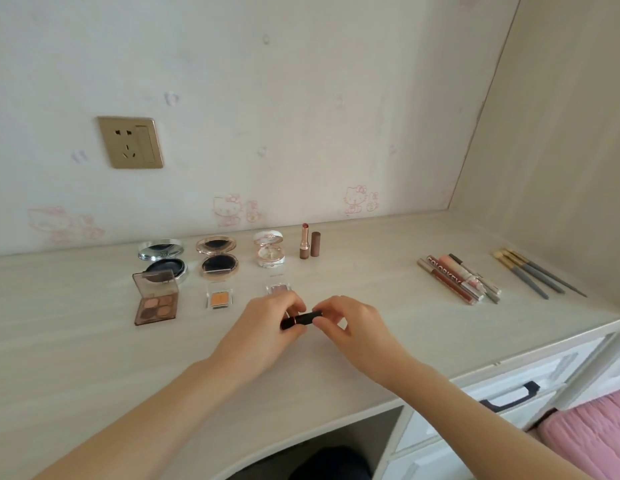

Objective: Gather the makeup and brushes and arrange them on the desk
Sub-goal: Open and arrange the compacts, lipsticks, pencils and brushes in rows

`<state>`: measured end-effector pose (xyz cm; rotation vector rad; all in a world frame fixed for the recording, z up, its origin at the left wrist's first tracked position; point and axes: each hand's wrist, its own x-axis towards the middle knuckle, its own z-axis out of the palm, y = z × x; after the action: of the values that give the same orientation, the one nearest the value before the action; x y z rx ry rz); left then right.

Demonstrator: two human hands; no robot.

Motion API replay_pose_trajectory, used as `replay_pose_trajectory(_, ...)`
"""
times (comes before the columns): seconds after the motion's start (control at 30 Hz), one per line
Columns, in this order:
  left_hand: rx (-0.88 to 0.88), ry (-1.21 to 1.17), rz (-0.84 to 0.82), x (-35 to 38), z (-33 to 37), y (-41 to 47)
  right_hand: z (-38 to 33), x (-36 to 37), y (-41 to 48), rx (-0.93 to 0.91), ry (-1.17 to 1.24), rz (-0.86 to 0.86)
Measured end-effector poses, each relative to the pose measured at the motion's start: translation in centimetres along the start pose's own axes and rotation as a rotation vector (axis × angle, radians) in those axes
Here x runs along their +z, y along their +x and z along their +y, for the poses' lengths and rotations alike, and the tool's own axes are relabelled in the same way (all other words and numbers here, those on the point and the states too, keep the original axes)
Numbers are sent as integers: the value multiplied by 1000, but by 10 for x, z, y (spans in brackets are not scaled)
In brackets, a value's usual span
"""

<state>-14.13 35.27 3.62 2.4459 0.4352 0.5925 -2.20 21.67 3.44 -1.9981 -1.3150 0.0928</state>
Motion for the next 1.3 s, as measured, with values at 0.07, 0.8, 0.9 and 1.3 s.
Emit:
replay_pose_trajectory(0.07, 38, 35, 33, -6, -6, -5, -6, 7, 2, -31, -3, -22)
replay_pose_trajectory(0.8, 337, 680, 195, -2, -33, -24, -21, 49, 2, -155, -59, 98)
replay_pose_trajectory(0.9, 354, 731, 213, -4, -30, -25, -19, 53, 3, -219, -166, 159)
replay_pose_trajectory(1.3, 372, 634, 161, -14, -35, -25, -19, 50, -1, -326, -166, 185)
